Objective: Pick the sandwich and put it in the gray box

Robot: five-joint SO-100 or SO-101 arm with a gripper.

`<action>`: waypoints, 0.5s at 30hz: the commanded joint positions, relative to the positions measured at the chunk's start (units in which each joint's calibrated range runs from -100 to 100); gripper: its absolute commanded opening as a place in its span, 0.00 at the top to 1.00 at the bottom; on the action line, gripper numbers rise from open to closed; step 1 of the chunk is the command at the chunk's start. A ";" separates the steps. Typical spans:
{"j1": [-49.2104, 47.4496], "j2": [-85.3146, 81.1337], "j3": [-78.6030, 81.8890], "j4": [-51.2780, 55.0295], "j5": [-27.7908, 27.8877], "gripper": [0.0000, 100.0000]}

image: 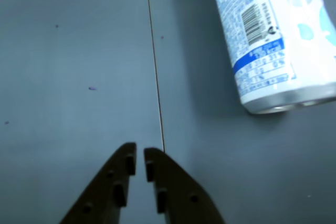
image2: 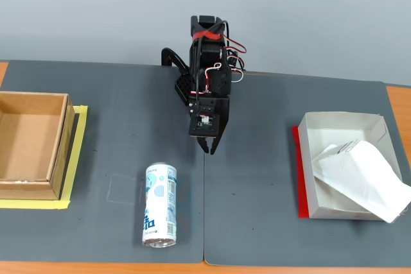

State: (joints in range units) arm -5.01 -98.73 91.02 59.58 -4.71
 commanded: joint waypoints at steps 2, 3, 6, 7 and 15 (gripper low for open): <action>0.35 -0.60 1.11 0.23 0.05 0.98; 0.35 -0.60 1.56 0.23 0.05 0.98; 0.35 -0.60 2.02 0.23 0.05 0.98; 0.27 -0.60 2.02 0.23 0.05 0.98; 0.27 -0.68 4.64 0.14 0.05 0.98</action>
State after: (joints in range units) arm -5.01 -98.98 95.96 59.67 -4.71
